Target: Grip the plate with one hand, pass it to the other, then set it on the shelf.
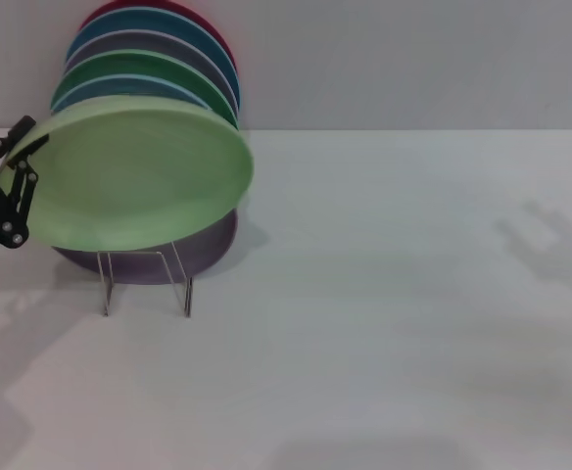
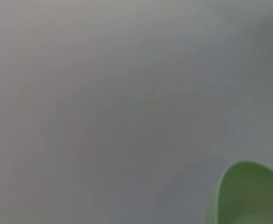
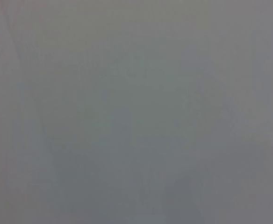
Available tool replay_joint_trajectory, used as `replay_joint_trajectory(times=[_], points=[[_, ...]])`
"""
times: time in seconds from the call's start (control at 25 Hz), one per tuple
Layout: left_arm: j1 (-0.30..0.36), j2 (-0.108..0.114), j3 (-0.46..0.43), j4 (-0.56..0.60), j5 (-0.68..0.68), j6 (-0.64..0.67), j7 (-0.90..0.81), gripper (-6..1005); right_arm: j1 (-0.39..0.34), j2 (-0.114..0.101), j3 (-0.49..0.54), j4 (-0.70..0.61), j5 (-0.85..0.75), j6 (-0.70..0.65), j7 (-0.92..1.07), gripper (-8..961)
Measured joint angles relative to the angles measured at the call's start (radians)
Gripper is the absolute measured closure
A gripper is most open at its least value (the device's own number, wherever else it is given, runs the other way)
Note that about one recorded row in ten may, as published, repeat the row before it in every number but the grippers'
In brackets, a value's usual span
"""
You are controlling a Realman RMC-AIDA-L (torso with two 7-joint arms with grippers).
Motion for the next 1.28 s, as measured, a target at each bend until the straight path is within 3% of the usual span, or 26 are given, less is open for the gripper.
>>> replay_joint_trajectory(times=[0.28,0.76,0.88,1.04,1.08,1.12,1.28], points=[[0.012,-0.037,-0.003,0.000,-0.002,-0.044,0.091,924,0.007,0.000,-0.001,0.000,0.000,0.001,-0.001,251],[0.006,-0.045,-0.008,0.000,-0.003,-0.100,0.098,742,0.008,-0.002,-0.011,-0.003,0.000,0.005,-0.001,252],[0.061,-0.064,-0.098,-0.021,-0.006,-0.051,0.126,742,0.001,-0.001,-0.011,-0.004,0.000,0.005,-0.014,252],[0.170,-0.112,-0.282,-0.099,-0.007,0.023,0.132,743,-0.010,0.002,-0.011,-0.021,0.006,0.005,-0.084,252],[0.170,-0.112,-0.282,-0.099,-0.007,0.023,0.132,743,-0.009,0.002,-0.011,-0.031,0.006,0.005,-0.108,252],[0.224,-0.159,-0.411,-0.142,-0.007,0.035,0.127,743,-0.007,0.002,-0.010,-0.045,0.007,0.005,-0.133,252],[0.245,-0.187,-0.482,-0.144,-0.006,0.031,0.120,742,0.017,0.005,-0.006,-0.114,0.015,0.005,-0.263,252]])
